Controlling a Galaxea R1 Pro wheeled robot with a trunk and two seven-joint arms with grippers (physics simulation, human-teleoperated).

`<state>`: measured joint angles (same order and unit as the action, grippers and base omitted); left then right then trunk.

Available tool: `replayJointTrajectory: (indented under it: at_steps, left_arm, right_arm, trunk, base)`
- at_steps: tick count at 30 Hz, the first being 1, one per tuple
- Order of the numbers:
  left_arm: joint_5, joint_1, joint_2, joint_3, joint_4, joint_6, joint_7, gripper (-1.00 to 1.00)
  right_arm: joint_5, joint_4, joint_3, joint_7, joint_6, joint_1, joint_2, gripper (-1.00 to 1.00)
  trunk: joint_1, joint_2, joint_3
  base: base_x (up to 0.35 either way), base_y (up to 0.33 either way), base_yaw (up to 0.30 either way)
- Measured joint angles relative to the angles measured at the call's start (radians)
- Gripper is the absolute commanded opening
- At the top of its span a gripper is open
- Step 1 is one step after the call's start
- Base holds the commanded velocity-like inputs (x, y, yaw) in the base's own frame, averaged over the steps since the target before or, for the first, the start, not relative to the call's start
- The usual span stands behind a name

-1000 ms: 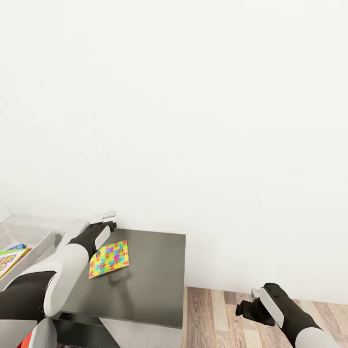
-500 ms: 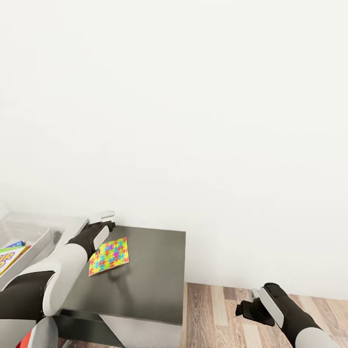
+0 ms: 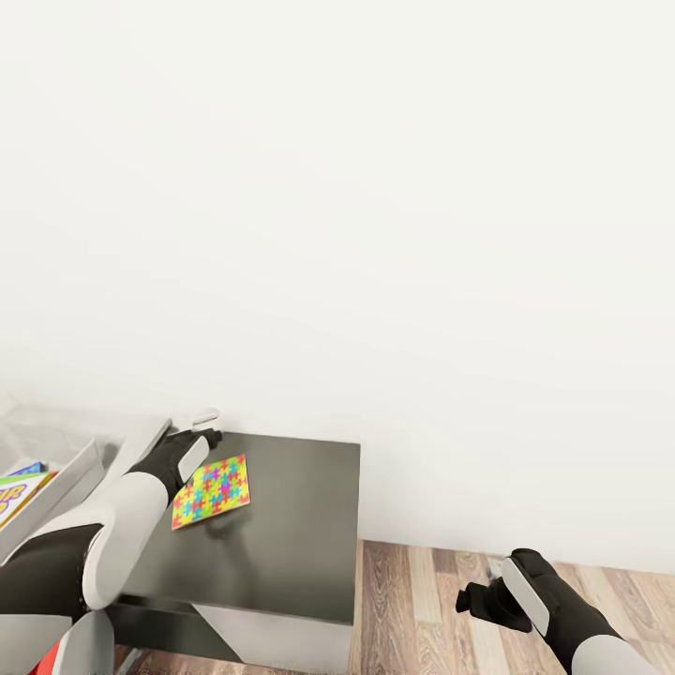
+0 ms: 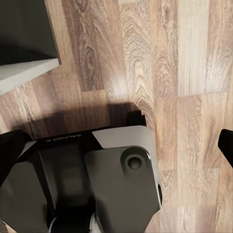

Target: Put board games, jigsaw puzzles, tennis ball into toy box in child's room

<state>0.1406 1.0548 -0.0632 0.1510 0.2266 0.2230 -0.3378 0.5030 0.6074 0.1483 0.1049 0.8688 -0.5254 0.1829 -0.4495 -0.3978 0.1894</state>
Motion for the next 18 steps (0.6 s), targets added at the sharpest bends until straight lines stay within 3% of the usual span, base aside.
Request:
replayJointTrajectory:
  at_steps: [10, 18]
  left_arm:
    - [0.002, 0.000, -0.003, 0.010, 0.000, 0.008, 0.002, 1.00]
    - [0.002, 0.000, -0.003, 0.045, 0.000, 0.009, 0.002, 1.00]
  right_arm:
    - [-0.001, 0.000, 0.001, 0.000, 0.000, 0.000, -0.001, 1.00]
    - [-0.001, 0.000, 0.001, 0.000, 0.000, 0.000, -0.001, 1.00]
  trunk:
    - [0.000, 0.000, 0.016]
    - [0.000, 0.000, 0.029]
  base:
    - [0.000, 0.000, 0.000]
    - [0.000, 0.000, 0.000]
